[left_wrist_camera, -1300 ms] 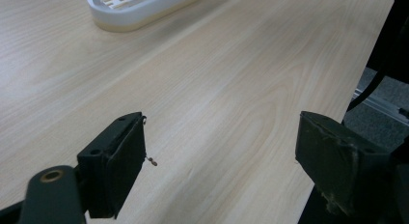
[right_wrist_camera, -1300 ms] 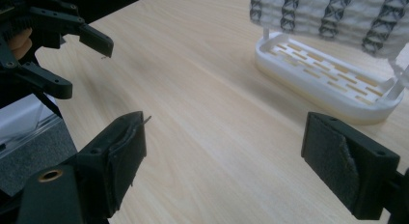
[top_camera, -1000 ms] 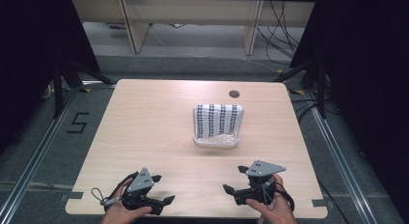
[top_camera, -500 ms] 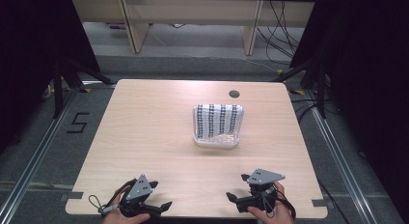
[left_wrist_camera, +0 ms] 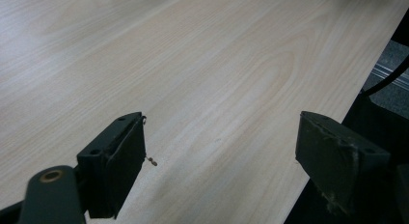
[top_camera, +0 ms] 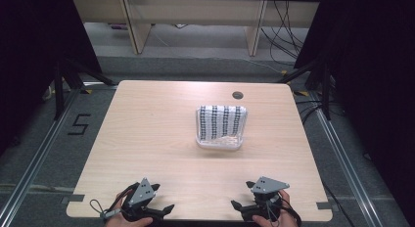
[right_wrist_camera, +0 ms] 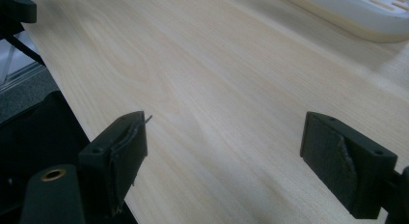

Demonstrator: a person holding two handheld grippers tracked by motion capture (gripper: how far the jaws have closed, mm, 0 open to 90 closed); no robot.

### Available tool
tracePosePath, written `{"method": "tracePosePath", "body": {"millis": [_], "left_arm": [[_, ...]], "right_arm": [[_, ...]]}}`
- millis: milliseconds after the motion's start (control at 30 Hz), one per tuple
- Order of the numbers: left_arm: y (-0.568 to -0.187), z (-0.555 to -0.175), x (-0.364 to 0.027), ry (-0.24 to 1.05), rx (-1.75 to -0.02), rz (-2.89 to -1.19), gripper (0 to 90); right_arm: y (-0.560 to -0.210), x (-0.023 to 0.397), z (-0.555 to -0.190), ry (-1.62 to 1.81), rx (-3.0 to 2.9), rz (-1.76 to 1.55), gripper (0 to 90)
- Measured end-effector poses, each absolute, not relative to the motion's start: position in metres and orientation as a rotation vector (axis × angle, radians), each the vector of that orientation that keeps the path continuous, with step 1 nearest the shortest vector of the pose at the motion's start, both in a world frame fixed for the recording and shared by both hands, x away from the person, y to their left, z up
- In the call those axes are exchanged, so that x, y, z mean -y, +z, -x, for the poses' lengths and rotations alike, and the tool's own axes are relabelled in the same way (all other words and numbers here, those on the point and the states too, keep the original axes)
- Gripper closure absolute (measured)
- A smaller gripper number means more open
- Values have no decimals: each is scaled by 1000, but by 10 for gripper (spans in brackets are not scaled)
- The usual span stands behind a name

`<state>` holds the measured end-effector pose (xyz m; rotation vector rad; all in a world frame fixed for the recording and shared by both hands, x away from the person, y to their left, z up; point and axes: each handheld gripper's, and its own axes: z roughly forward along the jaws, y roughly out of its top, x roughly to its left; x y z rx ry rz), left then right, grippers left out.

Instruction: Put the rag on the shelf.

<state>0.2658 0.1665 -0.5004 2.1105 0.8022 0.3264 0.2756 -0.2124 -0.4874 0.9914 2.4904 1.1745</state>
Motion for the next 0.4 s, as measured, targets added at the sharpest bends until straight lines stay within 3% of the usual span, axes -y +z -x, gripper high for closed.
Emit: {"method": "tracePosePath", "body": {"millis": [400], "left_arm": [[-505,-271,-167,324,-830,-2094,163]], "right_arm": [[-489,216,-279,1179,-2472,-1004,179]]}}
